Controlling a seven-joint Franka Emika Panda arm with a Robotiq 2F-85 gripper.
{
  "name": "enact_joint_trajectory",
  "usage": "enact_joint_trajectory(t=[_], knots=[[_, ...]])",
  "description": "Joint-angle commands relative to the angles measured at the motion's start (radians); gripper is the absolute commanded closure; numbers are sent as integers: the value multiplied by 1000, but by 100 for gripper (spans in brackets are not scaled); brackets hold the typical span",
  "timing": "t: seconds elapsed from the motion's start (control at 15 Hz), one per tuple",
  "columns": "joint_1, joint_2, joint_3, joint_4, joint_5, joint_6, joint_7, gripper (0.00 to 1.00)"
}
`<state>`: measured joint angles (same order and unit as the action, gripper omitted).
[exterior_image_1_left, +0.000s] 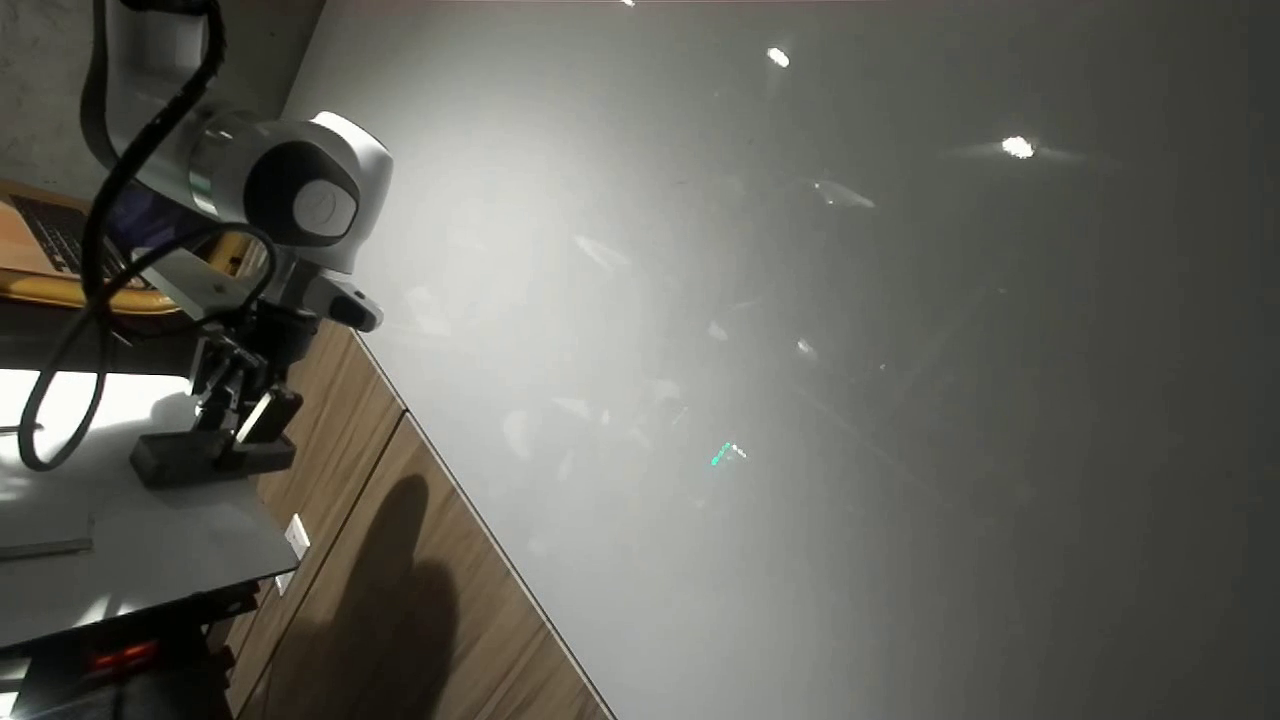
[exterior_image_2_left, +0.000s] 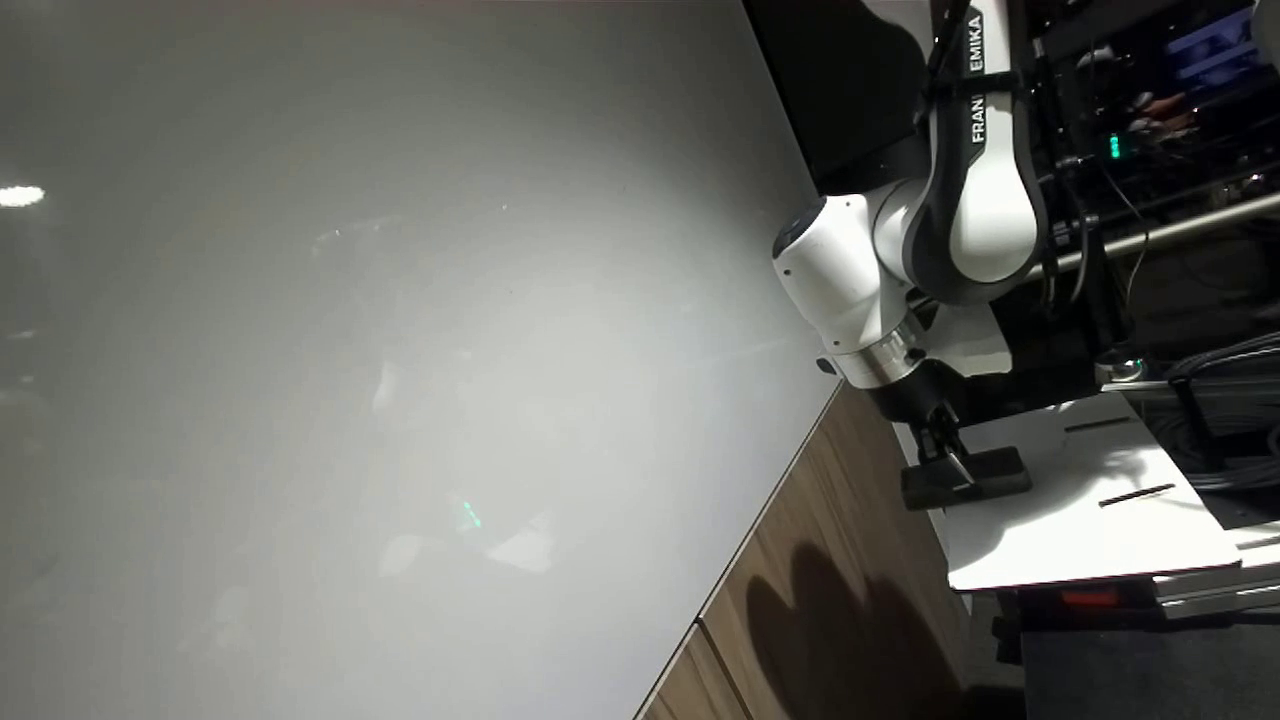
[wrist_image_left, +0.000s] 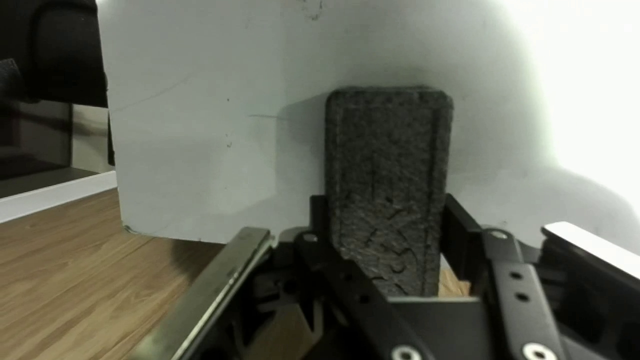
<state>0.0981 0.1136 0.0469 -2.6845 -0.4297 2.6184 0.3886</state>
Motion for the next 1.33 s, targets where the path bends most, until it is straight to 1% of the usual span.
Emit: enact_joint_trajectory(t=[0.0, 0.6, 0.73, 0.8, 0.87, 1.0, 1.07, 1.27], knots=[[12, 35, -18, 35, 5, -15, 25, 71], [20, 40, -16, 60, 13, -86, 19, 71], [21, 42, -17, 63, 9, -94, 21, 20], [20, 44, -17, 67, 9, -100, 20, 19], [20, 46, -18, 69, 8, -105, 20, 15], [20, 52, -19, 73, 10, -118, 16, 2], [21, 54, -19, 75, 10, -121, 17, 0], [24, 61, -18, 83, 17, -128, 7, 0]])
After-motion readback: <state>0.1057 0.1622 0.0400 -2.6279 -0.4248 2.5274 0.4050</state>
